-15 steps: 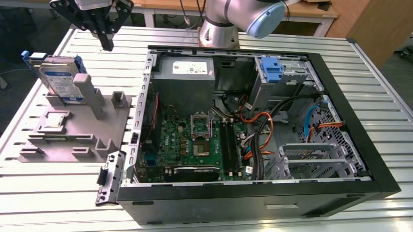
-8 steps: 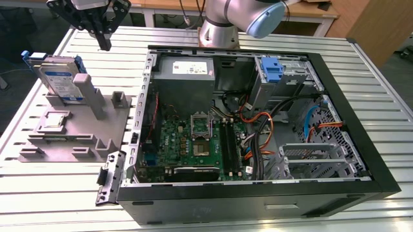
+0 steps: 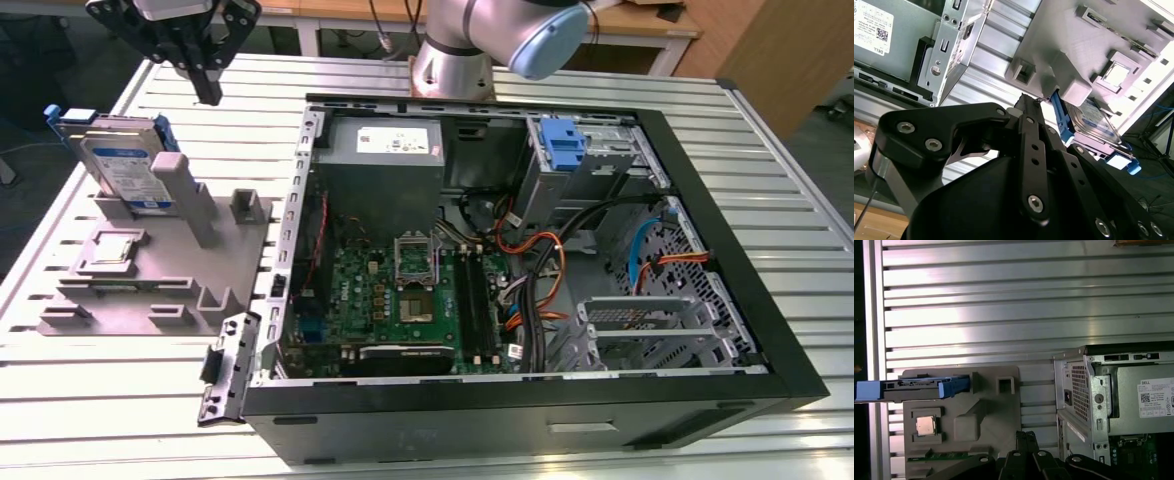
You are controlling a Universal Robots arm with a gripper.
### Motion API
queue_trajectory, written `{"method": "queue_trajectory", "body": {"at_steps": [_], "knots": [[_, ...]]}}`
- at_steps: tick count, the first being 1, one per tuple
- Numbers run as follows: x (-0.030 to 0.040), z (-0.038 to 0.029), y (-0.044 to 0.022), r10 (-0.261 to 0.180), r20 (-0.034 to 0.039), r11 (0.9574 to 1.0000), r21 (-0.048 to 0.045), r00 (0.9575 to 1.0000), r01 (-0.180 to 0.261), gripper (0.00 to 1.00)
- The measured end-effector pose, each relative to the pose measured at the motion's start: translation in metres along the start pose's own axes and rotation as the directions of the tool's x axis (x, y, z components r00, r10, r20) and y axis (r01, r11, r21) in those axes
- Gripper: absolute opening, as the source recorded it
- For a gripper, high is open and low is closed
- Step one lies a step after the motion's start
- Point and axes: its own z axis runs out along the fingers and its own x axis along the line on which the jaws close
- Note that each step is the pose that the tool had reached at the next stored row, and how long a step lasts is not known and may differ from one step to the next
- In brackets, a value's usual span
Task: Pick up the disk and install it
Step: 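Reach for the disk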
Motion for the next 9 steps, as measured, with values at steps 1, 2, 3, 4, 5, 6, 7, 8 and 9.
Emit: {"method": "queue_trajectory", "body": {"at_steps": [1, 2, 3, 4, 5, 6, 7, 8, 9], "knots": [[0.0043, 0.0002, -0.0004, 0.0, -0.0001, 1.0, 0.0, 1.0, 0.0, 0.1], [0.0045, 0.0002, -0.0004, 0.0, -0.0001, 1.0, 0.0, 1.0, 0.0, 0.1], [0.0046, 0.0002, -0.0004, 0.0, -0.0001, 1.0, 0.0, 1.0, 0.0, 0.1], [0.0049, 0.0003, -0.0004, 0.0, 0.0, 1.0, 0.0, 1.0, 0.0, 0.1], [0.005, 0.0003, -0.0004, 0.0, 0.0, 1.0, 0.0, 1.0, 0.0, 0.1], [0.0055, 0.0003, -0.0004, 0.0, -0.0001, 1.0, 0.0, 1.0, 0.0, 0.1], [0.0058, 0.0003, -0.0005, 0.0, 0.0, 1.0, 0.0, 1.0, 0.0, 0.1], [0.006, 0.0003, -0.0005, 0.0, -0.0001, 1.0, 0.0, 1.0, 0.0, 0.1], [0.0062, 0.0003, -0.0005, 0.0, 0.0, 1.0, -0.0001, 1.0, 0.0, 0.1]]}}
